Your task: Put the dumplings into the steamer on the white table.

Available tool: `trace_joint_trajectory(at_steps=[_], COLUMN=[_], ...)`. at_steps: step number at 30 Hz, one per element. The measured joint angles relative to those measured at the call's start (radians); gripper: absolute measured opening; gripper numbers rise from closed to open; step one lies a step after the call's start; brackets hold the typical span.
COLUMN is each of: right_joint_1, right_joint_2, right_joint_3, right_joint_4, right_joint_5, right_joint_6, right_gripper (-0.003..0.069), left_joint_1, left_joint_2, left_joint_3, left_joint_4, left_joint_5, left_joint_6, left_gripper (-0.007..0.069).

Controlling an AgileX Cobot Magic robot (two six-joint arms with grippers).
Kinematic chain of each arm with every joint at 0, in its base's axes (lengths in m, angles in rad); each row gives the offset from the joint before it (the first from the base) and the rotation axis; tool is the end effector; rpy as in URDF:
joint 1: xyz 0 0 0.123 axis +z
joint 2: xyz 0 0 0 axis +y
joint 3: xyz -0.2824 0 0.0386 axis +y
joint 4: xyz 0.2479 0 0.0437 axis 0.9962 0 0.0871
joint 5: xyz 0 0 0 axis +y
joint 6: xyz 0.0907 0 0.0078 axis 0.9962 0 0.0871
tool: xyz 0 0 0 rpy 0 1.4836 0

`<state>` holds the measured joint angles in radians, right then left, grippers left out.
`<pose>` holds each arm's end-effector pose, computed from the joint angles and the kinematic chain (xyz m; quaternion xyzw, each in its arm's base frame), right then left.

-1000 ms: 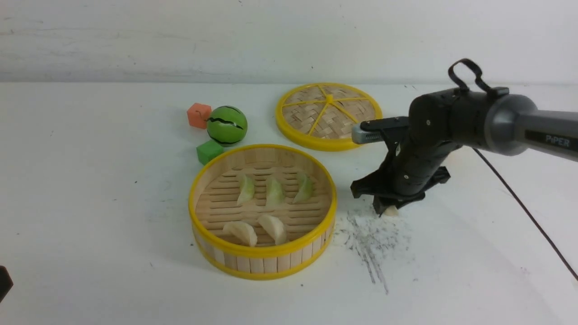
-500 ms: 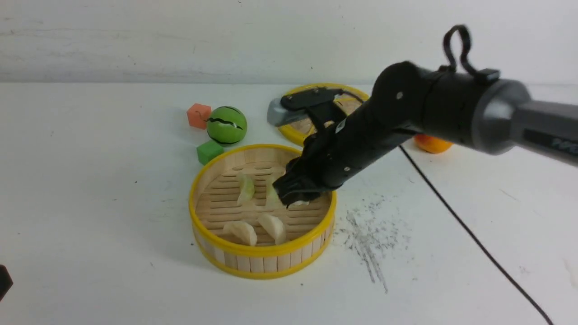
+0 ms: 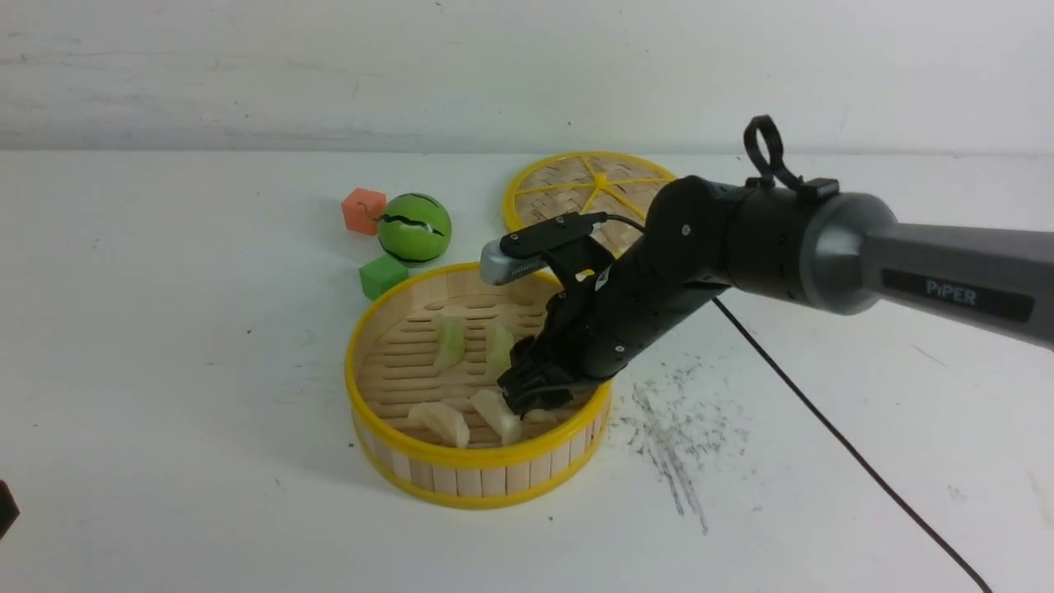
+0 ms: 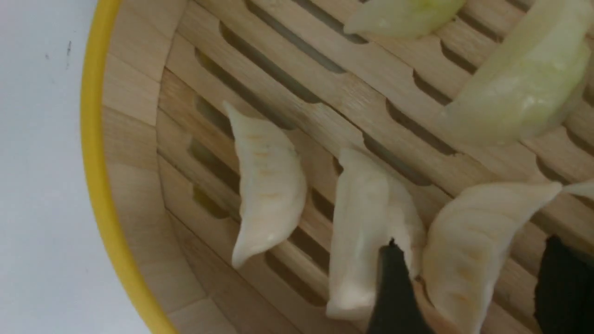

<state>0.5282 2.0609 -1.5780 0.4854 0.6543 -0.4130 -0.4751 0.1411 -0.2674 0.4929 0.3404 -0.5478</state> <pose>0.3795 0.2514 0.2045 -0.2946 0.9025 0.2045 0.2385 0.0562 -0.0127 0.2674 0.0922 0.7317 -0.1278 0.6632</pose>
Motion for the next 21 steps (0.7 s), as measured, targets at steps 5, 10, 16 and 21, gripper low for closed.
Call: trace_joint_trajectory(at_steps=[5, 10, 16, 21], right_joint_1=[-0.038, -0.114, -0.207, -0.266], right_joint_2=[-0.133, -0.347, -0.636, -0.906], right_joint_3=[0.000, -0.003, 0.002, 0.159], right_joint_4=[-0.035, -0.113, -0.215, -0.251], right_joint_5=[0.074, 0.144, 0.281, 0.306], right_joint_6=[0.052, 0.085, 0.086, 0.090], right_gripper=[0.0375, 0.0192, -0.0015, -0.0019], left_joint_1=[0.000, 0.000, 0.000, 0.000], left_joint_2=[0.000, 0.000, 0.000, 0.000], left_joint_3=[0.000, 0.000, 0.000, 0.000], left_joint_4=[0.002, 0.002, 0.002, 0.002], left_joint_5=[0.002, 0.002, 0.002, 0.002], left_joint_6=[0.000, 0.000, 0.000, 0.000], left_gripper=[0.0079, 0.0088, 0.0092, 0.0092])
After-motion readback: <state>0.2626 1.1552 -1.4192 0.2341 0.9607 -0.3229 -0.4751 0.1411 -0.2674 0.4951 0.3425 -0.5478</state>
